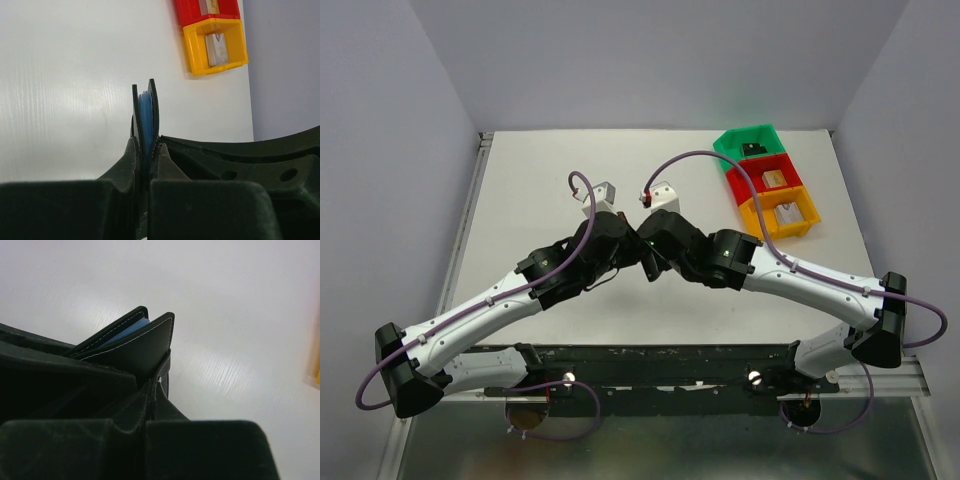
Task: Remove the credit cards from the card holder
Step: Open the card holder.
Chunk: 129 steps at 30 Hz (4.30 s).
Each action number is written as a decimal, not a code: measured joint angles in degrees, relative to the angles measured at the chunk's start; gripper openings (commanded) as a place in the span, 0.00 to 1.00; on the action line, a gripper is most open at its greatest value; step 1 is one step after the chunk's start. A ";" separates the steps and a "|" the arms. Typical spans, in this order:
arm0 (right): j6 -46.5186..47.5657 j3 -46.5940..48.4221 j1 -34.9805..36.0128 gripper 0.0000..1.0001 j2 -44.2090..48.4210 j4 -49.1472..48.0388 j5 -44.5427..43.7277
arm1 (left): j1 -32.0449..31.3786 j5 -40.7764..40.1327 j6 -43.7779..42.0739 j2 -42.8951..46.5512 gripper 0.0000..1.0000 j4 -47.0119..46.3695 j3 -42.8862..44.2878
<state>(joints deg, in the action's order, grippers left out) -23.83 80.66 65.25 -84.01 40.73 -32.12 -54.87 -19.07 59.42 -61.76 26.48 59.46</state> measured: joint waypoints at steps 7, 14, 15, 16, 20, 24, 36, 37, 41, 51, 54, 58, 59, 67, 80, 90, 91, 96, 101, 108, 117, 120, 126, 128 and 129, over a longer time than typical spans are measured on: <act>-0.15 0.00 -0.28 0.00 0.02 0.00 -0.02 | -0.02 -0.37 -0.02 0.00 0.00 0.00 0.00; -0.13 -0.22 -2.78 0.00 0.15 1.49 -0.59 | -0.42 -1.05 0.02 1.03 0.00 0.00 0.00; -0.13 -0.26 -3.21 0.00 0.15 1.97 -0.74 | -0.50 -1.05 0.02 1.33 0.00 0.00 0.00; -0.13 -0.26 -3.82 0.00 0.15 2.34 -1.07 | -0.61 -1.05 0.04 1.64 0.00 -0.02 0.00; -0.13 -0.26 -4.13 0.00 0.15 2.62 -1.38 | -0.66 -1.05 0.02 1.77 0.00 -0.02 0.00; -0.13 -0.28 -4.13 0.00 0.22 2.67 -1.40 | -0.66 -1.05 0.04 1.79 0.00 -0.02 0.00; 5.64 -5.79 -6.38 0.52 13.25 -1.03 0.13 | 10.23 7.54 -6.88 5.46 0.00 -3.52 -2.45; 6.56 -6.69 -6.38 0.52 14.80 -2.49 1.01 | 12.63 9.88 -8.37 6.38 0.00 -5.84 -4.24; 8.52 -9.40 -6.40 0.54 19.06 -6.78 8.33 | 16.81 20.50 -14.32 9.05 0.00 -13.11 -11.56; 8.48 -11.41 -6.40 0.59 18.62 -12.72 22.80 | 22.45 46.64 -20.96 10.21 0.00 -27.82 -17.55; 8.48 -11.56 -6.40 0.54 17.79 -12.72 23.08 | 23.43 51.56 -21.24 10.21 0.00 -30.45 -18.03; 8.50 -12.85 -6.86 0.47 18.21 -12.72 23.08 | 25.03 57.94 -21.42 10.64 0.00 -34.29 -18.40; 8.46 -13.29 -7.08 0.46 18.47 -12.72 23.08 | 25.51 59.23 -21.40 10.95 0.00 -35.30 -18.69; 8.41 -15.78 -9.05 0.45 21.68 -12.79 23.82 | 29.05 68.65 -20.41 11.96 0.00 -41.81 -20.04; 7.41 -18.27 -11.93 0.53 25.33 -15.98 31.85 | 29.42 83.45 -10.36 8.35 0.00 -62.84 -22.97; 6.36 -19.02 -15.15 0.55 29.07 -17.20 36.59 | 29.92 89.15 6.29 1.22 0.00 -89.42 -24.59; 6.34 -19.12 -15.50 0.56 29.49 -17.18 36.72 | 30.12 89.44 8.79 0.37 0.00 -91.67 -24.59; 6.34 -19.19 -16.26 0.62 32.46 -17.16 38.60 | 31.06 90.53 18.67 -4.42 0.00 -98.12 -24.55; 6.05 -19.17 -16.26 0.63 34.91 -17.62 42.34 | 31.26 91.17 23.41 -5.97 0.00 -99.27 -24.50; 4.74 -19.19 -16.26 0.63 34.01 -20.00 47.69 | 31.26 91.54 25.70 -5.86 0.00 -100.67 -23.56; 2.69 -21.55 -16.41 0.63 31.80 -22.82 52.41 | 31.28 91.91 26.80 -5.53 0.00 -101.02 -22.75; 2.40 -22.32 -16.41 0.63 31.63 -23.04 52.46 | 31.28 91.91 26.99 -5.33 0.00 -101.04 -22.51; 1.88 -22.64 -16.41 0.63 31.39 -23.91 54.05 | 31.30 91.91 27.12 -5.09 0.00 -101.09 -22.49; 1.44 -22.69 -16.52 0.63 31.08 -24.68 55.36 | 31.30 91.93 27.23 -5.09 0.00 -101.20 -22.49; 1.25 -22.73 -16.57 0.63 30.88 -25.14 56.04 | 31.30 91.91 27.26 -5.09 0.00 -101.29 -22.49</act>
<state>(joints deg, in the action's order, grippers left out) -22.59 57.93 48.69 -53.12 15.59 23.92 -23.57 72.84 86.67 -66.85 -74.81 36.97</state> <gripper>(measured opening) 0.628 0.056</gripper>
